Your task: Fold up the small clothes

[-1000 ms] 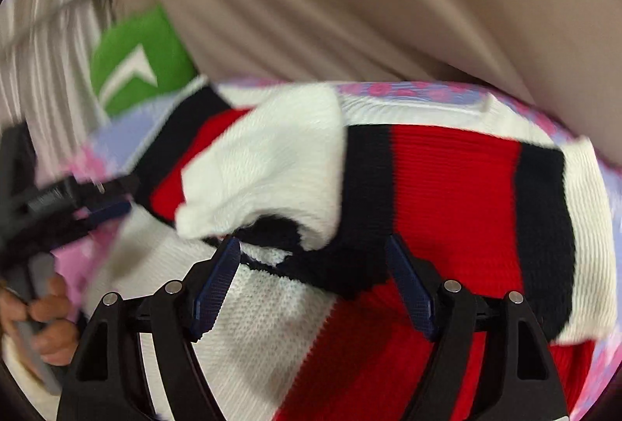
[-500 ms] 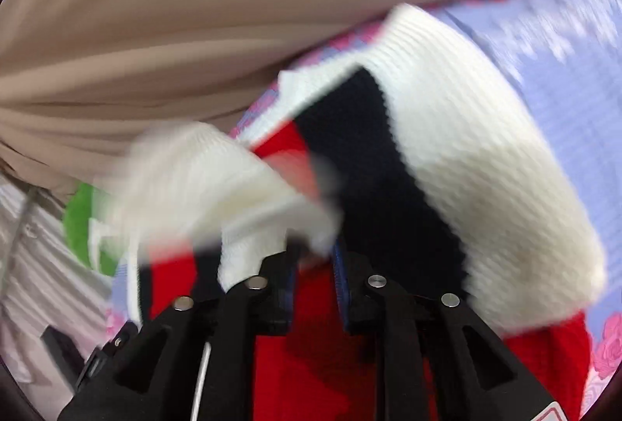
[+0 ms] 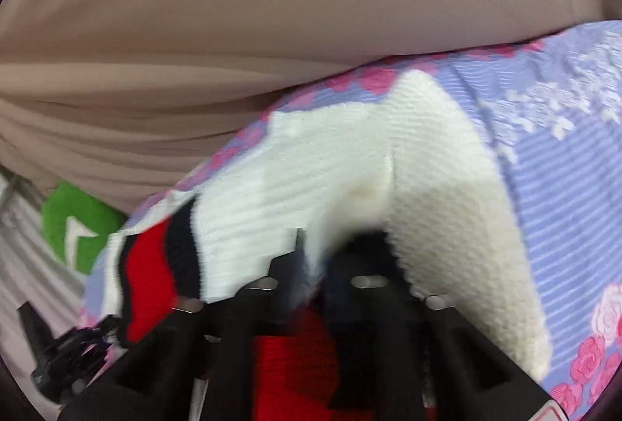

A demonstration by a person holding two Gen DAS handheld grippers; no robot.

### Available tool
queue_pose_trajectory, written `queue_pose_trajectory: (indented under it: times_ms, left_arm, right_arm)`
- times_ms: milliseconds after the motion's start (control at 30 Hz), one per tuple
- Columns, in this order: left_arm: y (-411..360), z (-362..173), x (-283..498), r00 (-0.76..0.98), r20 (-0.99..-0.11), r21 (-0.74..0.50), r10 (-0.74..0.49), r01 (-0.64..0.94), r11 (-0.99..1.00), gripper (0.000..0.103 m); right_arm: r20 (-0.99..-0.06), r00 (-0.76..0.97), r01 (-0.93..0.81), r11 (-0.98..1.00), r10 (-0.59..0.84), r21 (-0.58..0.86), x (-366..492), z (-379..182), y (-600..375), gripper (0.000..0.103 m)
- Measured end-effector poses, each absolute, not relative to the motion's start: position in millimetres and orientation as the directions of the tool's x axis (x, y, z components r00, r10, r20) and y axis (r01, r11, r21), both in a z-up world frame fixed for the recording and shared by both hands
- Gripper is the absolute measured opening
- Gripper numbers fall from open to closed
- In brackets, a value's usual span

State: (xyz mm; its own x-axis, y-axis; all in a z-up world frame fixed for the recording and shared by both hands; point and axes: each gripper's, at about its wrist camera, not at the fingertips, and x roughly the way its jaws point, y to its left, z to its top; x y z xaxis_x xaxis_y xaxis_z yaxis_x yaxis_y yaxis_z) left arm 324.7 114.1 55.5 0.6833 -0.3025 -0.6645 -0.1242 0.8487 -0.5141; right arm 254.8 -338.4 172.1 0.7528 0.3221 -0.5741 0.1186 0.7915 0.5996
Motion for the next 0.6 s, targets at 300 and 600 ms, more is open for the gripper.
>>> queue_pose_trajectory:
  times_ms: [300,600]
  left_arm:
    - [119.0,22.4,316.1,0.691,-0.688,-0.433,-0.223,-0.144,0.89,0.011]
    - [121.2,28.8,303.9,0.724,-0.658,-0.412,-0.208,-0.116,0.904,0.014]
  right_arm:
    - [-0.705,0.648,0.171,0.847,0.289,0.504,239.6,130.3,-346.2,0.005]
    - [-0.67,0.676,0.191,0.805,0.307,0.562,227.2,117.5,-367.3,0.007]
